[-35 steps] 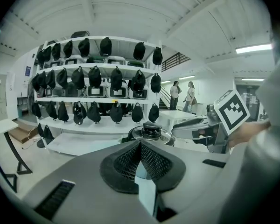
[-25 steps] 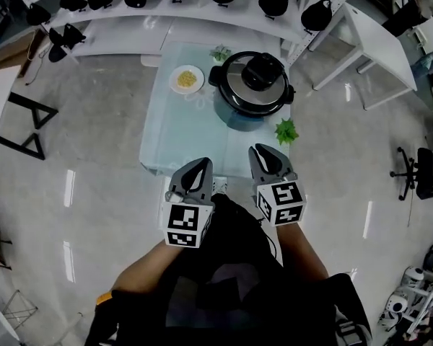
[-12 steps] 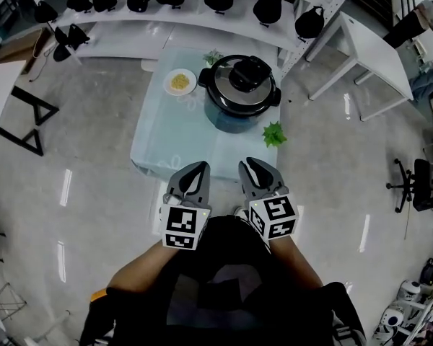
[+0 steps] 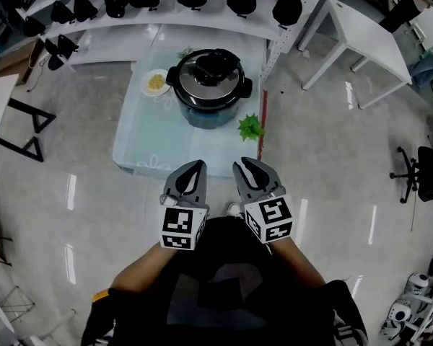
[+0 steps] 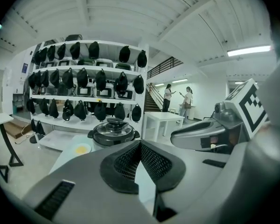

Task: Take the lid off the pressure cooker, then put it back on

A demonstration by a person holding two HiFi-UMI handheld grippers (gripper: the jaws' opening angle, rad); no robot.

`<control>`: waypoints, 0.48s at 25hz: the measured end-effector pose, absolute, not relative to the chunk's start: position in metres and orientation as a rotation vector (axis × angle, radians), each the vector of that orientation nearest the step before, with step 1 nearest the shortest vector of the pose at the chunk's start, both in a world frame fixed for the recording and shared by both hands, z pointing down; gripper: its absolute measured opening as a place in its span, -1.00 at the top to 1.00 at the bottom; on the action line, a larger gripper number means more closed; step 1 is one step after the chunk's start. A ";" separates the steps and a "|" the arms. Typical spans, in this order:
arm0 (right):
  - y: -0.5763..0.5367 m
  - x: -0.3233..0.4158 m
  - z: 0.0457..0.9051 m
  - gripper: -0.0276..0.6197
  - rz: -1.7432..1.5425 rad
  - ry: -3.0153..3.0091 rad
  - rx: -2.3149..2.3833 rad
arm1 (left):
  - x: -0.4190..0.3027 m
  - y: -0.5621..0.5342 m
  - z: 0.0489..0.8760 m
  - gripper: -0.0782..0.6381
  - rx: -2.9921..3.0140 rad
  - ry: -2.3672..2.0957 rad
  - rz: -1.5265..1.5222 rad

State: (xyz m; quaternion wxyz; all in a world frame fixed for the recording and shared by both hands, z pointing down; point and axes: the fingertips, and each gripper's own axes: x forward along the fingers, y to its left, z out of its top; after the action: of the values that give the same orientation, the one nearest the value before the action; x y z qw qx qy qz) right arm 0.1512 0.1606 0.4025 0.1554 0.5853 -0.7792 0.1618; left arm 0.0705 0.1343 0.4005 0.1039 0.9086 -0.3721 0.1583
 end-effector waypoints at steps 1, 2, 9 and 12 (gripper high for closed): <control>0.162 0.155 0.404 0.70 0.464 -2.237 1.674 | 0.074 0.136 0.401 0.76 2.680 -1.103 0.473; 0.163 0.158 0.404 0.69 0.465 -2.242 1.672 | 0.076 0.136 0.402 0.76 2.681 -1.109 0.479; 0.167 0.159 0.402 0.67 0.465 -2.268 1.675 | 0.075 0.140 0.398 0.76 2.689 -1.141 0.511; 0.169 0.156 0.403 0.66 0.468 -2.261 1.668 | 0.075 0.142 0.398 0.76 2.698 -1.141 0.522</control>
State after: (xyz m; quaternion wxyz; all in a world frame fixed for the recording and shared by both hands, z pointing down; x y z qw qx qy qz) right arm 0.1563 0.1686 0.4030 0.1458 0.5793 -0.7853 0.1626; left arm 0.0747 0.1416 0.3976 0.0831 0.9036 -0.3821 0.1749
